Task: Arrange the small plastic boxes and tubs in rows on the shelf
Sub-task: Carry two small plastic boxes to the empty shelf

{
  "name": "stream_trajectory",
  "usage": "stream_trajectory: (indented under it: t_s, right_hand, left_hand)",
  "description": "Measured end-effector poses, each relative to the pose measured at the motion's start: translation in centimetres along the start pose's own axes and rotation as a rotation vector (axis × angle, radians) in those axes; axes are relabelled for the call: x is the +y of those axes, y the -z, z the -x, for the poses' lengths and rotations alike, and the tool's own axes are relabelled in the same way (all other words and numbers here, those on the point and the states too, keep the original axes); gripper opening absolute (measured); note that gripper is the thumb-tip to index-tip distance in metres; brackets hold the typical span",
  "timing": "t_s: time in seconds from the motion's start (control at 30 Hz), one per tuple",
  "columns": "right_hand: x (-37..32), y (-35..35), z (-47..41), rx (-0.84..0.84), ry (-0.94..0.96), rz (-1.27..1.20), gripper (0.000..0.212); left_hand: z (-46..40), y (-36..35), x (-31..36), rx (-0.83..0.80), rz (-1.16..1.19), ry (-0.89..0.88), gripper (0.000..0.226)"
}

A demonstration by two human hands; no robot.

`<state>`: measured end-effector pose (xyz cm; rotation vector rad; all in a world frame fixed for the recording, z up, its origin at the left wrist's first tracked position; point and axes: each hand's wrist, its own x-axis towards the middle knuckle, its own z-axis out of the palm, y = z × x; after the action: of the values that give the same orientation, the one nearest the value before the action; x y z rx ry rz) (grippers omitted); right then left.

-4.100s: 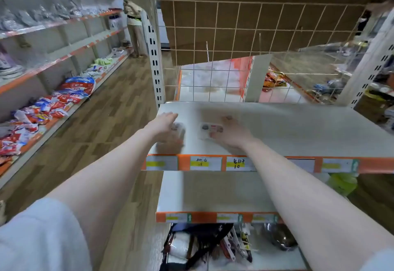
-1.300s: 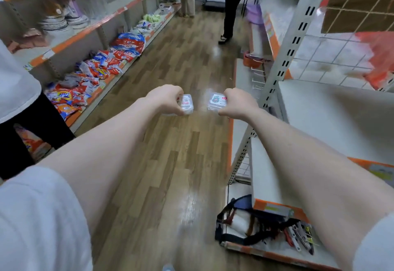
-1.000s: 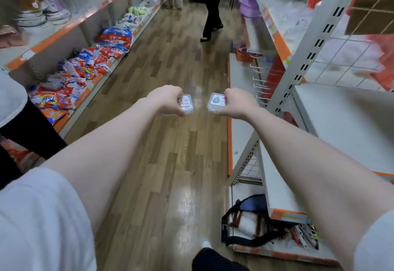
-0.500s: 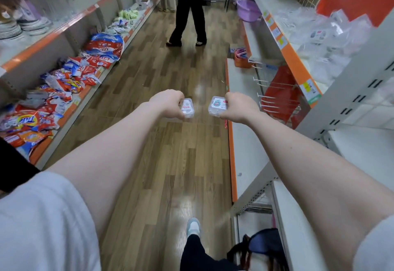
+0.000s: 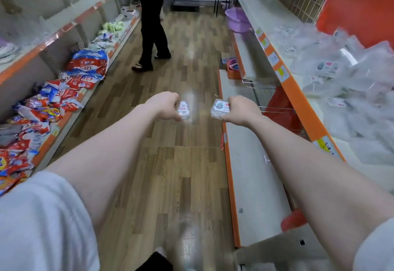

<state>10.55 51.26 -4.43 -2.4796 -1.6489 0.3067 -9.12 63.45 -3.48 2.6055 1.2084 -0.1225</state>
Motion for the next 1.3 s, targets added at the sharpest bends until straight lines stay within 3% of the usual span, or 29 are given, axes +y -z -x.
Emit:
stream_trajectory:
  t_s: [0.43, 0.83, 1.13, 1.3]
  right_hand:
    - [1.0, 0.9, -21.0, 0.029, -0.125, 0.057, 0.03]
    - [0.3, 3.5, -42.5, 0.042, -0.173, 0.012, 0.035]
    - [5.4, 4.1, -56.3, 0.073, -0.181, -0.032, 0.033]
    - [9.7, 6.0, -64.7, 0.076, -0.198, -0.091, 0.046]
  left_hand:
    - [-22.7, 3.9, -5.5, -0.014, 0.026, -0.129, 0.037]
    - [-43.1, 10.9, -11.9, -0.03, 0.028, -0.168, 0.057]
    - [-57.9, 11.9, -11.7, -0.02, 0.037, -0.171, 0.06]
    - [-68.1, 13.4, -9.2, -0.023, 0.015, -0.198, 0.063]
